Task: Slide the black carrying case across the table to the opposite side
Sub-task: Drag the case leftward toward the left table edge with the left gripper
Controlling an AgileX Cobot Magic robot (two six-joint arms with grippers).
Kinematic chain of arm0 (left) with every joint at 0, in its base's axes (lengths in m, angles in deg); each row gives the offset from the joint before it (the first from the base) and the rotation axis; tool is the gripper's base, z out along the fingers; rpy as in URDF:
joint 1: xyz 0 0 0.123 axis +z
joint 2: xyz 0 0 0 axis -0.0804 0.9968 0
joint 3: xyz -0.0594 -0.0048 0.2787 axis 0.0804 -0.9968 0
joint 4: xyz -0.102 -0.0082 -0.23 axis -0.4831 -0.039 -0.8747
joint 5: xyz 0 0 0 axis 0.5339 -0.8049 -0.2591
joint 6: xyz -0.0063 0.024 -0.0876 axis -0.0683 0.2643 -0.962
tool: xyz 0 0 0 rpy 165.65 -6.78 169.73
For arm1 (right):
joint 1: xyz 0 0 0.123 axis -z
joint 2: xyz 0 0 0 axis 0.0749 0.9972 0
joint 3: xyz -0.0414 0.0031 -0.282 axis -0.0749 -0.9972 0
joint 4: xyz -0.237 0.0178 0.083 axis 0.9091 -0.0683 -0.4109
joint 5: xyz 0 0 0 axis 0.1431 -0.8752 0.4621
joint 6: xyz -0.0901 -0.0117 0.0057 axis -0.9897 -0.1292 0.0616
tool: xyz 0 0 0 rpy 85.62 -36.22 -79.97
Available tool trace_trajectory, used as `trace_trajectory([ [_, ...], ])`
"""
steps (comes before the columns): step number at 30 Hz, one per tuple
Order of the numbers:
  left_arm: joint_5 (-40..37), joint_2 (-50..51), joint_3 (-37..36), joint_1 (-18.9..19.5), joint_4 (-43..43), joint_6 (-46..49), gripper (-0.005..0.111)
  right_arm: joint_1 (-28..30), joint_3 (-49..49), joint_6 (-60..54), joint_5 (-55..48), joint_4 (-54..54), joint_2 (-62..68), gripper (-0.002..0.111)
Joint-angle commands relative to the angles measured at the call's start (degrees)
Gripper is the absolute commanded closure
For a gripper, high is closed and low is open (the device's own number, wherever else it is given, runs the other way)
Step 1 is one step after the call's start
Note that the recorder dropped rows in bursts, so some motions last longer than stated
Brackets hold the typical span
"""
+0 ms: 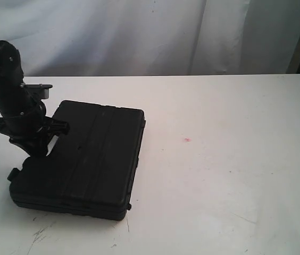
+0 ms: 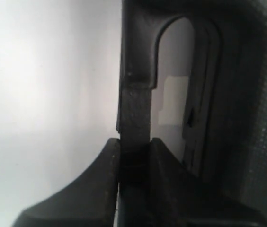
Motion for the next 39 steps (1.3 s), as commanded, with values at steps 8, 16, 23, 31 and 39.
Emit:
trace_trajectory([
  [8, -1.18, -1.48, -0.02, 4.23, 1.05, -0.55, 0.107, 0.36, -0.19, 0.01, 0.23, -0.12, -0.22, 0.108],
  [16, 0.68, -1.48, -0.02, 4.23, 2.54, -3.50, 0.107, 0.36, -0.19, 0.01, 0.23, -0.12, -0.22, 0.108],
  [23, -0.49, -1.48, -0.02, 4.23, 3.43, -4.79, 0.107, 0.36, -0.19, 0.01, 0.23, -0.12, -0.22, 0.108],
  [31, -1.39, -1.48, -0.02, 4.23, 6.92, -6.36, 0.105, 0.36, -0.19, 0.01, 0.23, -0.12, -0.22, 0.108],
  [39, -2.65, -1.48, -0.02, 4.23, 4.54, -6.36, 0.054, 0.36, -0.19, 0.01, 0.23, -0.12, -0.22, 0.108],
])
